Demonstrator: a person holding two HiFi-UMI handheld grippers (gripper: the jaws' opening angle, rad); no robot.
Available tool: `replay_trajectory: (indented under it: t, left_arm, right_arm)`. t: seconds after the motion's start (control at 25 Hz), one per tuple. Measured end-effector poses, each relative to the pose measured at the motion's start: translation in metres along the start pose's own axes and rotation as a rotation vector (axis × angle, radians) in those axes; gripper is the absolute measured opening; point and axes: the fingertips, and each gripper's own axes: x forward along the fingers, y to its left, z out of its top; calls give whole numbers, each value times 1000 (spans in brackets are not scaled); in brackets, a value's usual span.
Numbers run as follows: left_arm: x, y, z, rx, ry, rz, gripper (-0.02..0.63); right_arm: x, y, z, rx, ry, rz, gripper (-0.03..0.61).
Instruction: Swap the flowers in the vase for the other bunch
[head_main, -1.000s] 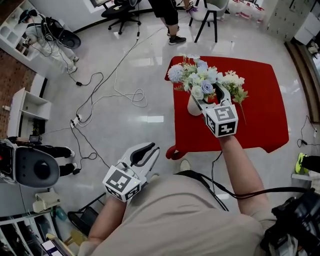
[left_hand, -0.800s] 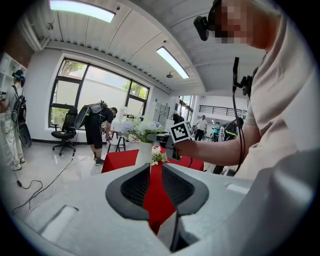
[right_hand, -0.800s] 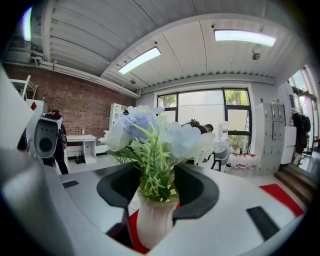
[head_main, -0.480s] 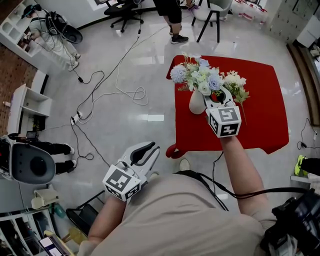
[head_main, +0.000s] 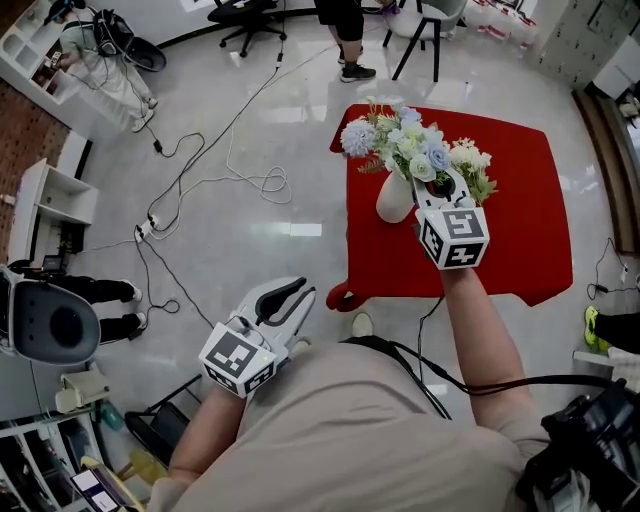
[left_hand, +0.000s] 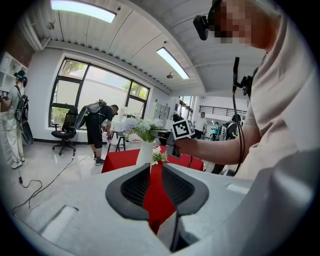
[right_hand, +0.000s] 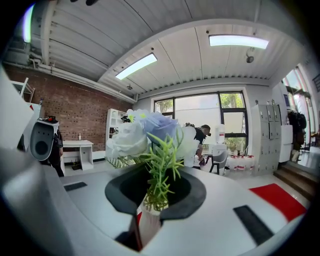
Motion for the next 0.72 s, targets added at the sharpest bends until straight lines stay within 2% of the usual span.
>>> replay_trajectory:
  t: [0.72]
  left_arm:
    - [2,2,3,-12,-16,-30,58]
  right_arm:
    - [-16,-13,72,28,-130,13,64]
